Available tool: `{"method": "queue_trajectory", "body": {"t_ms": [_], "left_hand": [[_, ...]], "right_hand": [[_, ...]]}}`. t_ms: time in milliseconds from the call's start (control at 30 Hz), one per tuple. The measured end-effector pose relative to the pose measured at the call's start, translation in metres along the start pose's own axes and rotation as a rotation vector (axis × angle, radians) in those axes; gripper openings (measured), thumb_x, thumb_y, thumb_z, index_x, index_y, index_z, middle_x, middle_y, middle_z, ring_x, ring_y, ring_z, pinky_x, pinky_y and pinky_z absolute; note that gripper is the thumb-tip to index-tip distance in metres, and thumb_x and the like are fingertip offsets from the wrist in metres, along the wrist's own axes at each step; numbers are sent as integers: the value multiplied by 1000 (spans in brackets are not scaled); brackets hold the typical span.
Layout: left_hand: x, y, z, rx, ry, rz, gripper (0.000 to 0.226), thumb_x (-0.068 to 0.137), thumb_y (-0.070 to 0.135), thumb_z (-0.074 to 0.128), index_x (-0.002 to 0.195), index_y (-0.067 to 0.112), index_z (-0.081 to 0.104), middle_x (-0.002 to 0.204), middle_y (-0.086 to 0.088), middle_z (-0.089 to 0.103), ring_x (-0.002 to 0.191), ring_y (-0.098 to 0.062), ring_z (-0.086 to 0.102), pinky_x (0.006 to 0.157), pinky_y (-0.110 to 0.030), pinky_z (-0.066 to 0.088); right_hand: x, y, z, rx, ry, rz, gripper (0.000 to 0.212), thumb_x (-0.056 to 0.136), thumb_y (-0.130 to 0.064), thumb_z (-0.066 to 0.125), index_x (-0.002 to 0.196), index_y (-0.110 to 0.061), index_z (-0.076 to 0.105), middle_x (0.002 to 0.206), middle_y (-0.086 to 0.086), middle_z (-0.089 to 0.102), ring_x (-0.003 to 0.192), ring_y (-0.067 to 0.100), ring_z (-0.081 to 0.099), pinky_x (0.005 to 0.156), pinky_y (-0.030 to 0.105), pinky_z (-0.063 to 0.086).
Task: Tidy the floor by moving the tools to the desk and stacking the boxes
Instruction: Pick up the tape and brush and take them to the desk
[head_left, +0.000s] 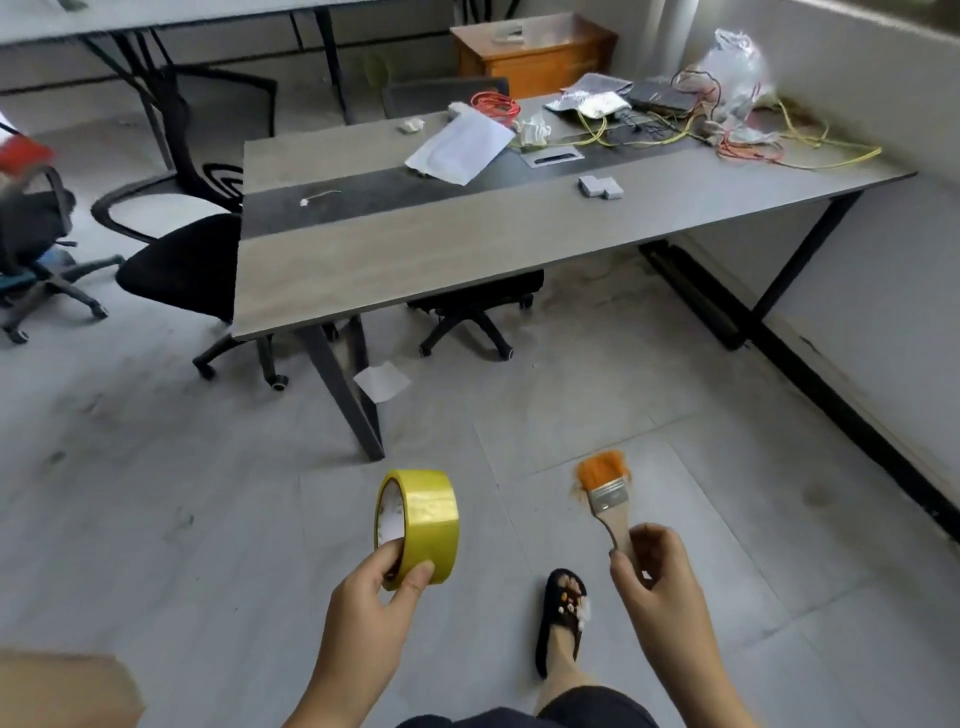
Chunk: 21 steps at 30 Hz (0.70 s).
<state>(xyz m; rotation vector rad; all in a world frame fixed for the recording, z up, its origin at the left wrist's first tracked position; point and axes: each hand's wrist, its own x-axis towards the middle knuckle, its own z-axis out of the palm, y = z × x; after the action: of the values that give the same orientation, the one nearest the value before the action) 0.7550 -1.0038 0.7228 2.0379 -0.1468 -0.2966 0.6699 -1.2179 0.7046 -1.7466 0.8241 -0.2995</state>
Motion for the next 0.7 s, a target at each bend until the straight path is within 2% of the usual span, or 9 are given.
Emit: {"method": "queue_trajectory", "body": {"t_ms": [100, 200, 300, 367, 433, 467, 567, 700], "left_hand": [[62, 27, 32, -39, 36, -20, 33, 85, 9, 65, 78, 41, 58, 72, 34, 62, 79, 12, 56, 66, -2, 40], [117, 59, 55, -45, 75, -25, 39, 83, 12, 68, 75, 50, 61, 74, 39, 61, 81, 16, 55, 67, 0, 39], [165, 73, 71, -34, 94, -47, 34, 84, 11, 66, 82, 44, 59, 80, 36, 62, 81, 13, 56, 66, -1, 40], [195, 76, 75, -23, 112, -67, 30, 84, 11, 66, 83, 41, 60, 81, 26, 65, 82, 8, 57, 65, -3, 41], [229, 77, 76, -12, 137, -87, 24, 85, 10, 66, 84, 33, 63, 73, 9, 67, 77, 6, 58, 62, -5, 41], [247, 76, 75, -8, 150, -92, 19, 85, 8, 65, 85, 28, 64, 69, 7, 65, 74, 7, 57, 61, -4, 40], [309, 76, 70, 0, 148, -94, 12, 86, 8, 64, 89, 19, 64, 72, 11, 61, 71, 13, 55, 61, -2, 39], [408, 79, 47, 21, 106, -51, 22, 86, 10, 64, 82, 32, 62, 76, 12, 67, 74, 9, 58, 62, -4, 39]], "right_hand": [[85, -20, -11, -40, -46, -32, 25, 87, -3, 60, 87, -25, 49, 83, -6, 59, 78, 5, 57, 63, 10, 42], [163, -44, -20, -91, -82, -68, 21, 87, -4, 61, 87, -22, 51, 82, -3, 60, 77, 7, 56, 63, 10, 41], [227, -59, -13, -120, -144, -80, 25, 87, -2, 61, 84, -24, 49, 81, -4, 59, 75, 7, 56, 63, 7, 41], [265, -70, -2, -137, -163, -90, 26, 87, -2, 61, 83, -25, 48, 80, -5, 58, 74, 7, 55, 61, 7, 40], [300, -81, 14, -145, -198, -82, 23, 88, -5, 60, 84, -25, 48, 80, -7, 58, 75, 5, 55, 61, 7, 40], [318, -85, 24, -143, -211, -85, 22, 88, -7, 60, 85, -25, 48, 81, -7, 58, 76, 5, 55, 60, 7, 40], [369, -98, 58, -153, -218, -92, 21, 89, -11, 59, 86, -27, 47, 83, -7, 59, 78, 5, 55, 60, 8, 40], [436, -128, 106, -136, -177, -91, 18, 90, -13, 58, 89, -26, 47, 85, -7, 59, 79, 4, 55, 60, 8, 40]]}}
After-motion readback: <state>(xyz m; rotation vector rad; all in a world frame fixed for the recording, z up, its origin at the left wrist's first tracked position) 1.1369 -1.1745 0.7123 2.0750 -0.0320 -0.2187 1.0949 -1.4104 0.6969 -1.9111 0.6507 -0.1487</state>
